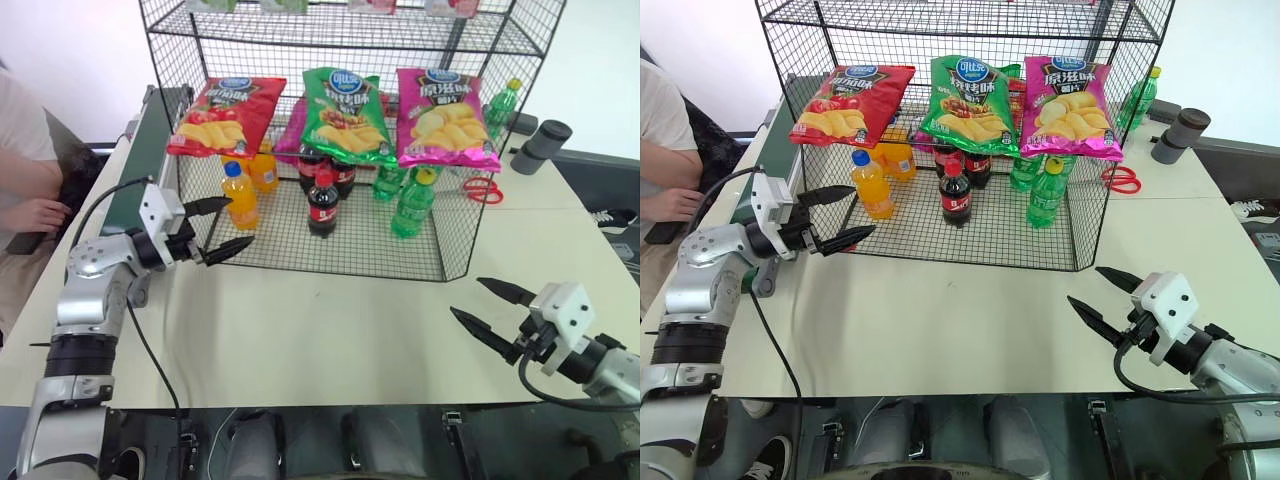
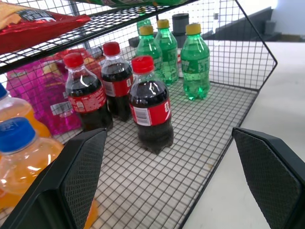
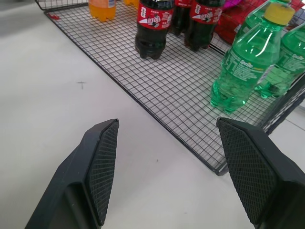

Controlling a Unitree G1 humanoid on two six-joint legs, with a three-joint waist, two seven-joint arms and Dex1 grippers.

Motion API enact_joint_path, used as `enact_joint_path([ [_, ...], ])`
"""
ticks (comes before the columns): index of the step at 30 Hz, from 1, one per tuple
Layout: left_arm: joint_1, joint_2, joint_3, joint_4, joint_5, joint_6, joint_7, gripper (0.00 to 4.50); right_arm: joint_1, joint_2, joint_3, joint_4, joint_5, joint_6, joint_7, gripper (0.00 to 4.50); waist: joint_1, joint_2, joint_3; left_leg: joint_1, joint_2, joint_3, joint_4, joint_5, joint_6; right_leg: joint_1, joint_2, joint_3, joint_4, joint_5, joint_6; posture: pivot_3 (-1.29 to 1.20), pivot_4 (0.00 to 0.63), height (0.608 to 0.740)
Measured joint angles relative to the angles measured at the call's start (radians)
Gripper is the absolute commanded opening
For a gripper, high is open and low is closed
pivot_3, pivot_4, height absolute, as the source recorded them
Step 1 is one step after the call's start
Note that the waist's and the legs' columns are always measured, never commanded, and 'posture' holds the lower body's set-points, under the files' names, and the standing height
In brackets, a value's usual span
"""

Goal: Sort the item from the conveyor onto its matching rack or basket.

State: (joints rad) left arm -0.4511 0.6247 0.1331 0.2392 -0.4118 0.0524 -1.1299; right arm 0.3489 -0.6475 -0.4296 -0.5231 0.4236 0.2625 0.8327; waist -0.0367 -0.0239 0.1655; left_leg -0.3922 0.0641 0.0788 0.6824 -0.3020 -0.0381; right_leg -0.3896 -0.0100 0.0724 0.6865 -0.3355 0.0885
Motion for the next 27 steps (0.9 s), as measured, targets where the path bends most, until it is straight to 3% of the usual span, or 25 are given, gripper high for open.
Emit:
enact_joint_path([
  [17,0.130,-0.007,0.019,-0.087,-0.052,0.033,0.013,4.50,0.045,-0.003,-0.018,-0.016,0.033,0.016,0.010,3.40,0.000,0.000,0.000,0.000,0.000,0.000,0.000,0.000,0.000,0.001,0.000,0.000,0.000,0.000,0.000,0.00,0.150,0.740],
  [27,0.130,-0.004,0.019,-0.085,-0.058,0.041,-0.023,4.50,0.019,-0.003,-0.016,-0.016,0.030,0.015,-0.005,3.40,0.001,0.000,0.000,0.001,0.000,0.000,0.000,0.000,0.000,0.001,0.000,0.000,0.000,0.000,0.000,0.00,0.150,0.740],
])
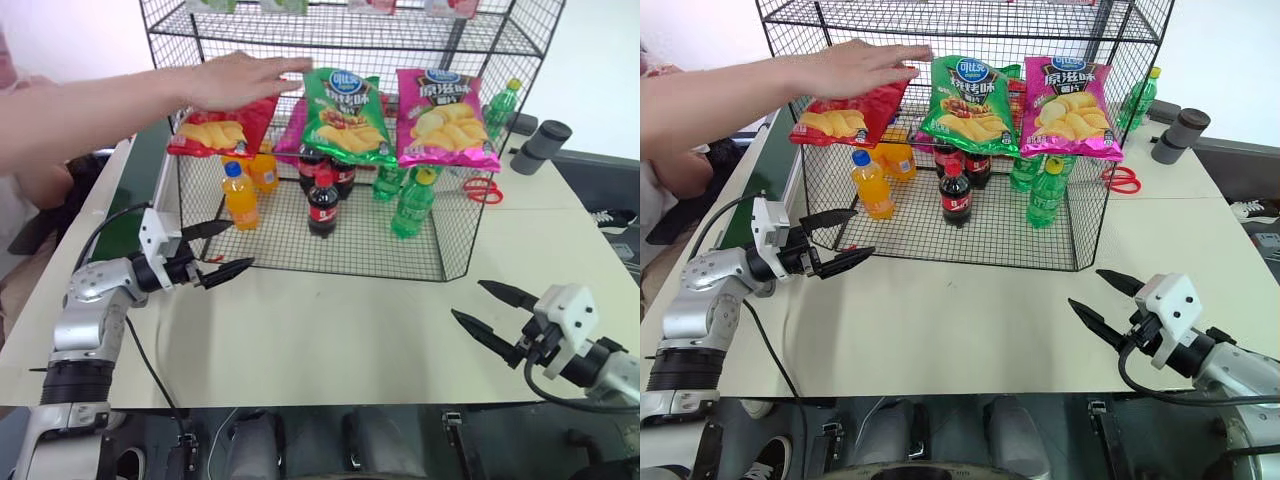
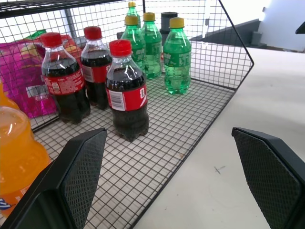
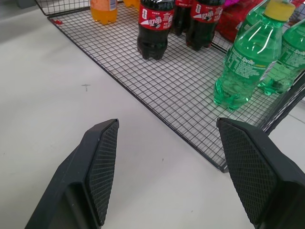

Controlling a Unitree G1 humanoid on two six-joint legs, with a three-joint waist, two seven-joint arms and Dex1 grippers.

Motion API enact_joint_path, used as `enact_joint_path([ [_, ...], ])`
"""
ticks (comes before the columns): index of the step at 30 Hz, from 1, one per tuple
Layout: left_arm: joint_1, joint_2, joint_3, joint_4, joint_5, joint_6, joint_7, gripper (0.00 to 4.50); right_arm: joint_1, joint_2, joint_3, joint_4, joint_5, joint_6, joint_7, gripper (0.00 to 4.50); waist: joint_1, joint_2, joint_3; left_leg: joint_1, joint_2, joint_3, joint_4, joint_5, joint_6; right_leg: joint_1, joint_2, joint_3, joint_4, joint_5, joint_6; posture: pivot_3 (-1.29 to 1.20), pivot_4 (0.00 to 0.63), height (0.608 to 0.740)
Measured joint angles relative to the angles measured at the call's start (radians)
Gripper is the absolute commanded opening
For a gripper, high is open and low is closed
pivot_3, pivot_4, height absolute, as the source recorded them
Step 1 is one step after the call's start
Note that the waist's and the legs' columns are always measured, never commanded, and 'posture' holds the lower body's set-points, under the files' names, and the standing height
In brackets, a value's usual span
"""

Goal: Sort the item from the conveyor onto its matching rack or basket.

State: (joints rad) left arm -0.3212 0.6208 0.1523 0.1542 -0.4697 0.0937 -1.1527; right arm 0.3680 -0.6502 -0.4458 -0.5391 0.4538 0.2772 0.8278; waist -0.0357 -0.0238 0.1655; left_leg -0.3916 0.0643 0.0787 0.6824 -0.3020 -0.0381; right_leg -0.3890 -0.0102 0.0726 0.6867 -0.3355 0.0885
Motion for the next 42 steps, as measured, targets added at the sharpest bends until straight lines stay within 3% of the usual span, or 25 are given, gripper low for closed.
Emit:
enact_joint_path([
  [30,0.053,0.002,0.023,-0.060,-0.096,0.086,-0.020,4.50,-0.022,0.005,0.051,-0.018,0.029,0.004,-0.005,3.40,-0.001,0.000,0.000,0.000,0.000,0.000,0.000,0.000,0.000,0.000,0.000,0.000,0.000,0.000,0.000,0.00,0.150,0.740],
  [34,0.063,0.000,0.023,-0.065,-0.097,0.086,-0.006,4.50,-0.020,0.004,0.050,-0.031,0.113,0.033,0.027,4.44,-0.001,0.000,0.000,0.000,0.000,0.000,0.000,0.000,0.000,0.000,0.000,0.000,0.000,0.000,0.000,0.00,0.150,0.740],
  [42,0.077,0.000,0.023,-0.079,-0.097,0.087,0.003,4.50,-0.014,-0.006,0.053,-0.060,0.139,0.062,0.020,4.44,-0.001,0.000,0.000,0.000,0.000,0.000,0.000,0.000,0.000,0.000,0.000,0.001,0.000,0.000,0.000,0.00,0.150,0.740],
])
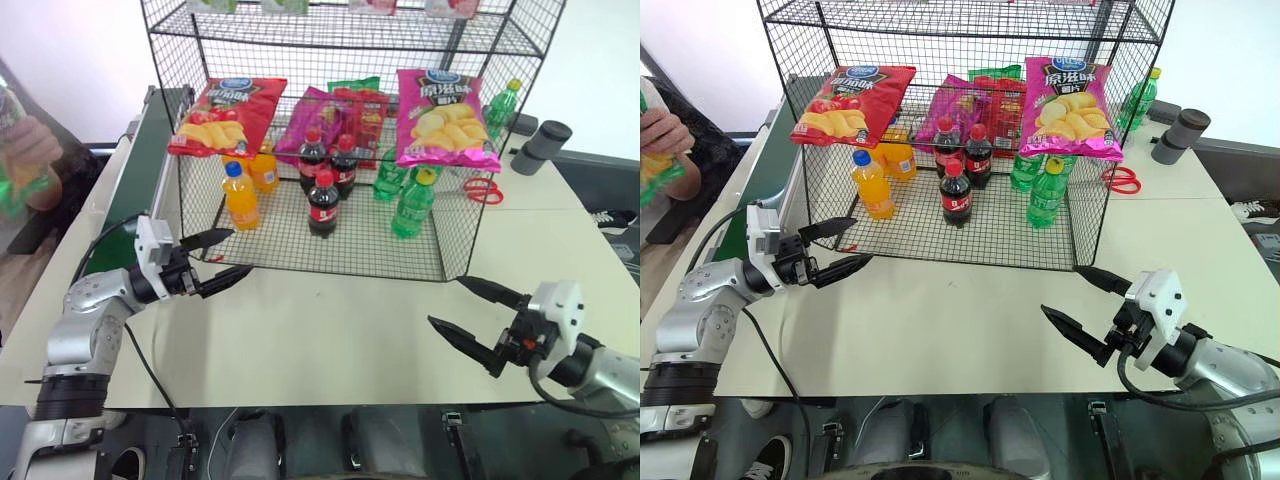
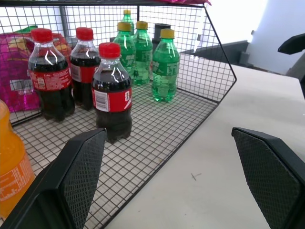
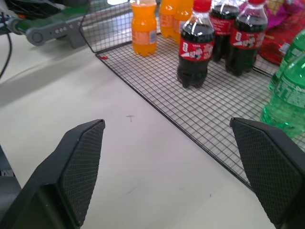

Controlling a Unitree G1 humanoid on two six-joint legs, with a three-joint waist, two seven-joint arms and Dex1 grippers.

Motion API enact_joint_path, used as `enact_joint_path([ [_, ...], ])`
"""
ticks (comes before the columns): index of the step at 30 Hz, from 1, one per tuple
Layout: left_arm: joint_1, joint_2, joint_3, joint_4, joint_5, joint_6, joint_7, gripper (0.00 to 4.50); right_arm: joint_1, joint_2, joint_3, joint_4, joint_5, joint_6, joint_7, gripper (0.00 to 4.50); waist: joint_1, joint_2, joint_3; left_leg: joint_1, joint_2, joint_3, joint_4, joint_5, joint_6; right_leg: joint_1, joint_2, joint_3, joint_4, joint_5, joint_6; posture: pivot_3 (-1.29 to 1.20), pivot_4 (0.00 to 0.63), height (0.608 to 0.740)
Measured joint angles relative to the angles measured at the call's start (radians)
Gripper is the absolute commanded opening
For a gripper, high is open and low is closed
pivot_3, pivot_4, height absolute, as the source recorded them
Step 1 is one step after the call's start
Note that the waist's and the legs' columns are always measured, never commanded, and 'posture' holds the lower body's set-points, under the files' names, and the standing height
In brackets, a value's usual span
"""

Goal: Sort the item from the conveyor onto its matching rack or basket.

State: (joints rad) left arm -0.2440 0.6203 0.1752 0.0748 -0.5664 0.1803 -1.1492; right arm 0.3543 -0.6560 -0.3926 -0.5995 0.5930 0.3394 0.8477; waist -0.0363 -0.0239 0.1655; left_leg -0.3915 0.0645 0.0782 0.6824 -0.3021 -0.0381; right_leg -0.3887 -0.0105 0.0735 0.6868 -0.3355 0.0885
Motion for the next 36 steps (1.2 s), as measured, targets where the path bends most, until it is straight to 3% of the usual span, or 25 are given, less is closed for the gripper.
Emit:
enact_joint_path([
  [22,0.030,-0.034,0.002,-0.019,0.075,-0.123,0.086,4.50,-0.096,0.010,0.054,0.057,-0.126,-0.100,-0.043,4.44,-0.002,0.000,0.000,0.000,0.000,0.000,0.000,0.000,0.000,0.000,0.000,0.000,0.000,0.000,0.000,0.00,0.150,0.740],
  [36,0.064,-0.034,0.004,-0.043,0.075,-0.124,0.092,4.50,-0.107,0.011,0.071,0.065,-0.129,-0.121,-0.035,4.44,-0.002,0.000,0.000,0.000,0.000,0.000,0.000,0.000,0.000,0.000,0.000,0.000,0.000,0.000,0.000,0.00,0.150,0.740],
])
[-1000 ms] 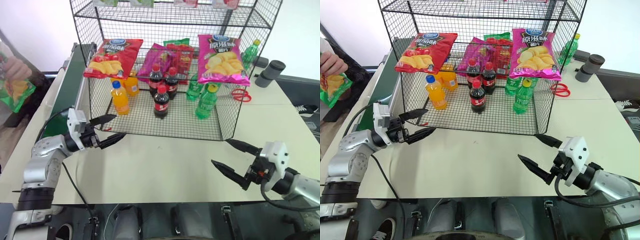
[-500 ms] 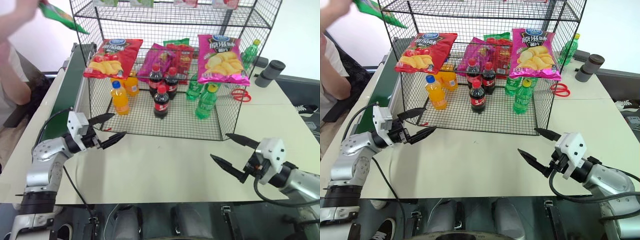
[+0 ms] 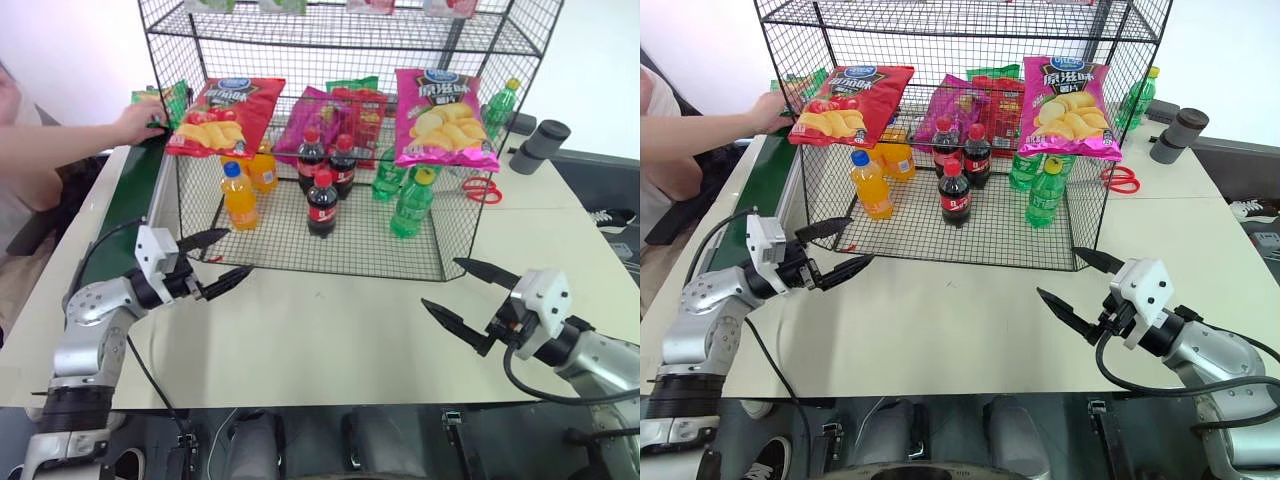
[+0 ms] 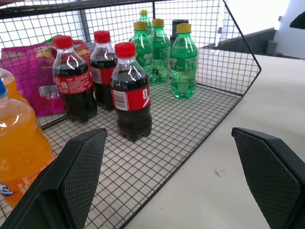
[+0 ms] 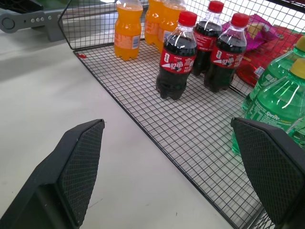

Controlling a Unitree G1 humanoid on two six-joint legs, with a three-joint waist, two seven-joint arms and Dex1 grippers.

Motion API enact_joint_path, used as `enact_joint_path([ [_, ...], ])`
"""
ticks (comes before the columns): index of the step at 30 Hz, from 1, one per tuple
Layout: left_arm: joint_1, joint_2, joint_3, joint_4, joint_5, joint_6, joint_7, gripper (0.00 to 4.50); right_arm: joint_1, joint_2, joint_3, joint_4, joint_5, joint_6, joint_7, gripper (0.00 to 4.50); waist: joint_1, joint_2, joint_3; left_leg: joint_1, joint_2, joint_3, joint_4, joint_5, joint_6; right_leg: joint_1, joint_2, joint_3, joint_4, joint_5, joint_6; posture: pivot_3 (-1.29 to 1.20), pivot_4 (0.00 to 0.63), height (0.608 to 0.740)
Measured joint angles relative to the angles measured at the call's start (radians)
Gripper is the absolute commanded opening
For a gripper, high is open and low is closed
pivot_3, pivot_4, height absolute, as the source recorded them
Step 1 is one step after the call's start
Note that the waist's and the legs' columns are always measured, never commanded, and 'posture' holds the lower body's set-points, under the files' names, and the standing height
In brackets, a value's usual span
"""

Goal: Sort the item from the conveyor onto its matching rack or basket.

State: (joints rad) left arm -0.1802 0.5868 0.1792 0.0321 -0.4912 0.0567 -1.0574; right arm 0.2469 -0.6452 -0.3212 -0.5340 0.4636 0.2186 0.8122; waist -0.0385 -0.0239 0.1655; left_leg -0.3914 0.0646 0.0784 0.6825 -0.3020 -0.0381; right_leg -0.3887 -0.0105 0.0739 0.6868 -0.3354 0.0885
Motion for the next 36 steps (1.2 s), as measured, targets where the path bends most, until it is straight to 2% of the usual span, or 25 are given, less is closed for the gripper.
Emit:
enact_joint_path([
  [11,0.089,0.021,0.040,-0.083,0.031,-0.040,0.066,4.50,-0.052,0.000,0.092,0.037,-0.010,-0.015,0.033,4.44,-0.003,0.000,0.000,0.000,0.000,0.000,0.000,0.000,0.000,0.000,-0.001,0.000,0.000,0.000,0.000,0.00,0.150,0.740],
  [18,0.133,0.014,0.045,-0.111,0.108,-0.136,0.138,4.50,-0.195,0.029,0.191,0.118,-0.029,-0.031,0.042,4.44,-0.003,0.000,0.000,0.000,0.001,0.000,0.000,0.000,0.000,0.000,-0.001,0.000,0.000,0.001,-0.001,0.00,0.150,0.740],
  [26,0.295,0.082,0.137,-0.128,0.327,-0.397,0.244,4.50,-0.304,0.062,0.293,0.255,-0.053,-0.074,0.103,4.44,-0.003,0.000,0.000,0.000,0.001,0.001,0.000,0.000,0.000,0.000,-0.002,0.001,-0.001,0.001,-0.001,0.00,0.150,0.740],
  [30,0.390,0.098,0.266,-0.143,0.532,-0.582,0.387,4.50,-0.353,0.085,0.333,0.302,-0.057,-0.093,0.129,4.44,-0.006,0.000,0.000,0.000,0.002,0.002,-0.001,0.000,0.001,-0.001,-0.002,0.001,-0.001,0.001,-0.001,0.00,0.150,0.740],
  [36,0.502,0.098,0.419,-0.109,0.746,-0.712,0.598,4.50,-0.391,0.099,0.430,0.336,-0.125,-0.116,0.155,4.44,-0.005,0.000,0.000,0.001,0.002,0.002,-0.001,-0.001,0.001,-0.001,-0.003,0.000,-0.001,0.001,-0.001,0.00,0.150,0.740],
])
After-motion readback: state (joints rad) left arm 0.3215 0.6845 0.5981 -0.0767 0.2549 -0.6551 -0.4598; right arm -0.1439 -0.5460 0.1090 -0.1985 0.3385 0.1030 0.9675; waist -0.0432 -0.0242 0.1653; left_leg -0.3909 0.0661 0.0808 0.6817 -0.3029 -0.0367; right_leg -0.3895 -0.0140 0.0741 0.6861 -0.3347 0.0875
